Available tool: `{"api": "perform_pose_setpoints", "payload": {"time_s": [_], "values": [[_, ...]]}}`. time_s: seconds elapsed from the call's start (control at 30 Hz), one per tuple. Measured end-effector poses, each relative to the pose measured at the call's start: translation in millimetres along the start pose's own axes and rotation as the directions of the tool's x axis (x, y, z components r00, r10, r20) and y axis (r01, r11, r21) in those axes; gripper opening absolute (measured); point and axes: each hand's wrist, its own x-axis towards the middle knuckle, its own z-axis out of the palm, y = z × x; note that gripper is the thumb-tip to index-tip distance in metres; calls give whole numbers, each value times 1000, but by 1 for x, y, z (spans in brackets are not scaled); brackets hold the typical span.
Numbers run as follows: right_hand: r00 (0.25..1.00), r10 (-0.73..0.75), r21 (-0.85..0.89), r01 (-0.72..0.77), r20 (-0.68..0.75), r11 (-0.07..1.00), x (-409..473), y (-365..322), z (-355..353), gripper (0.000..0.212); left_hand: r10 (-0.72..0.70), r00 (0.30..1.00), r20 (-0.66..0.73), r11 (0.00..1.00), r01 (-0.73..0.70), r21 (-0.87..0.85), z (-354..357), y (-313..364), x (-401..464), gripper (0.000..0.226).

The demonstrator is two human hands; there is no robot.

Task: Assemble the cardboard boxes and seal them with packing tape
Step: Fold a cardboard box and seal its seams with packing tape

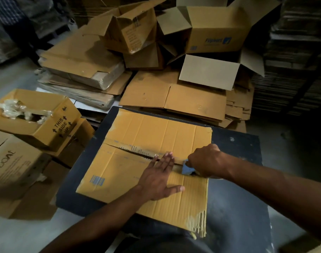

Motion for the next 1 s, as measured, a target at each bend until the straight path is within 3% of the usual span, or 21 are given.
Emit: {"api": "perform_pose_setpoints", "payload": {"time_s": [0.23, 0.4, 0.53, 0.67, 1.0], "values": [[999, 37, -3, -37, 20, 999, -21, 15, 21, 50, 10, 999, -31, 1000, -10, -5, -2, 1, -1, 116], [999, -26, 73, 28, -34, 997, -22, 29, 37, 60, -83, 996, -45, 994, 80, -72, -13, 37, 3, 119], [1000, -15, 104, 15, -6, 994, -23, 31, 43, 69, -209, 976, -66, 956, 190, -223, -1, 97, 18, 130], [1000, -9, 125, 10, -7, 992, -25, 39, 55, 76, -277, 948, -159, 946, 240, -216, 12, 107, 24, 118], [999, 43, 172, -39, -23, 984, -65, 82, 110, 79, -317, 948, -28, 942, 311, -128, 1, 113, 26, 120]]}}
